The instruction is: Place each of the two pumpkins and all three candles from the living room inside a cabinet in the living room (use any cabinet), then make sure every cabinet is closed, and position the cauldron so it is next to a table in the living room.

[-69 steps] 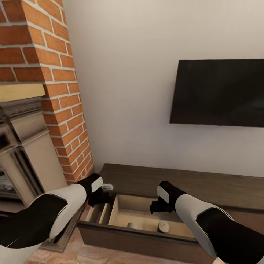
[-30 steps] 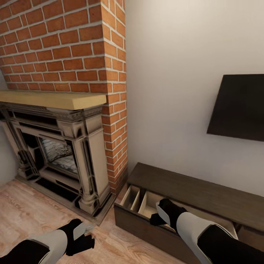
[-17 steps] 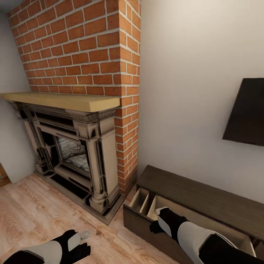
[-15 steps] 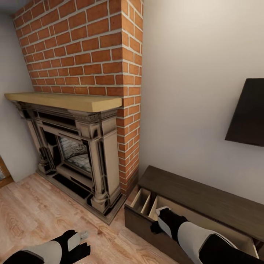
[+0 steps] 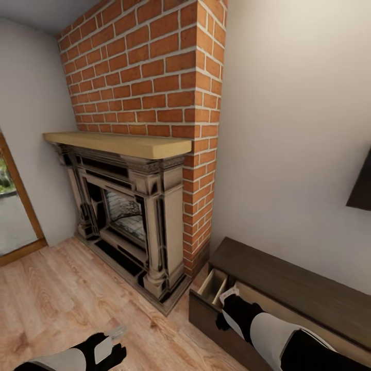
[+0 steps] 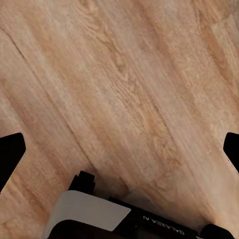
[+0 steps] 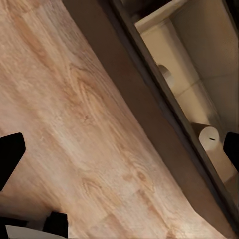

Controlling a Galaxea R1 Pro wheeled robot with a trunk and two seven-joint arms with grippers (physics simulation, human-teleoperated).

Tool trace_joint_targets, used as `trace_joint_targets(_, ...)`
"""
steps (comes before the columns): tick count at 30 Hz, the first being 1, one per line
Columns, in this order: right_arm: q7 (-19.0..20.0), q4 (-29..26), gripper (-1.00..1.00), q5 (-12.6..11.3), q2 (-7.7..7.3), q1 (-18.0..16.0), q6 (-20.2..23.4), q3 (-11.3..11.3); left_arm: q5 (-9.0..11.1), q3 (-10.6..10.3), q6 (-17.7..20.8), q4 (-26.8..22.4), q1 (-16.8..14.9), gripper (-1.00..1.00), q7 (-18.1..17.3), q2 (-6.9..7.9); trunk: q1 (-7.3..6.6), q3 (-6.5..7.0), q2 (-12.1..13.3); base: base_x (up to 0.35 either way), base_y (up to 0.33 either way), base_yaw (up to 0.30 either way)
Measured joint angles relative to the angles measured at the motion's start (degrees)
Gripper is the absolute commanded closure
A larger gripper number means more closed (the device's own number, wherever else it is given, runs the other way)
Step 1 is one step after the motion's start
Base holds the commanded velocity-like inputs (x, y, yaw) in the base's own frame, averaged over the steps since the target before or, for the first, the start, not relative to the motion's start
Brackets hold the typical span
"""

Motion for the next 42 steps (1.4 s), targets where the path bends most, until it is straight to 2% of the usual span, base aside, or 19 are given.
trace_joint_targets(2,0.0,0.0,-1.0,0.9,0.0,0.1,0.1,0.0,0.0,0.0,-1.8,0.0,0.3,-1.0,-0.1,0.0,0.0,0.09,0.0,0.0,0.0,0.262)
trace_joint_targets(6,0.0,-0.1,-1.0,1.1,0.0,0.1,0.1,-0.1,0.0,0.0,-2.4,0.0,0.5,-1.0,-0.1,0.0,0.0,0.21,0.0,0.0,0.0,0.272)
trace_joint_targets(25,0.0,-0.1,-1.0,1.2,0.0,0.1,0.1,-0.2,0.3,0.0,-2.9,-0.1,0.6,-1.0,-0.1,0.0,0.0,0.26,0.0,0.0,0.0,0.282)
trace_joint_targets(28,0.0,0.0,-1.0,1.3,0.0,0.1,0.1,-0.1,2.6,0.1,-2.9,-0.1,0.6,-1.0,-0.1,0.02,0.0,0.3,0.0,0.0,0.0,0.257)
trace_joint_targets(29,0.0,0.0,-1.0,1.3,0.0,0.1,0.1,0.0,3.8,0.1,-2.9,-0.1,0.6,-1.0,-0.1,0.05,0.0,0.35,0.0,0.0,0.0,0.184)
trace_joint_targets(30,0.0,0.0,-1.0,1.3,0.0,0.1,0.1,0.0,6.1,0.1,-2.9,-0.1,0.6,-1.0,-0.1,0.07,0.0,0.41,0.0,0.0,0.0,0.176)
trace_joint_targets(32,0.0,0.0,-1.0,1.3,0.0,0.1,0.1,-0.1,7.2,0.0,-2.9,-0.1,0.6,-1.0,-0.1,0.11,0.0,0.56,0.0,0.0,0.0,0.163)
trace_joint_targets(36,0.0,0.0,-1.0,1.3,0.0,0.1,0.1,0.0,7.8,0.0,-3.0,-0.1,0.6,-1.0,0.0,0.14,0.0,0.87,0.0,0.0,0.0,0.159)
trace_joint_targets(39,0.0,0.0,-1.0,1.3,0.0,0.1,0.1,0.0,8.2,0.0,-6.2,0.1,0.7,-1.0,0.0,0.05,0.0,1.11,0.0,0.0,0.0,0.163)
trace_joint_targets(42,0.0,0.0,-1.0,1.3,0.0,0.1,0.1,0.0,8.3,0.0,-7.3,0.1,0.7,-1.0,0.0,0.03,0.0,1.36,0.0,0.0,0.0,0.167)
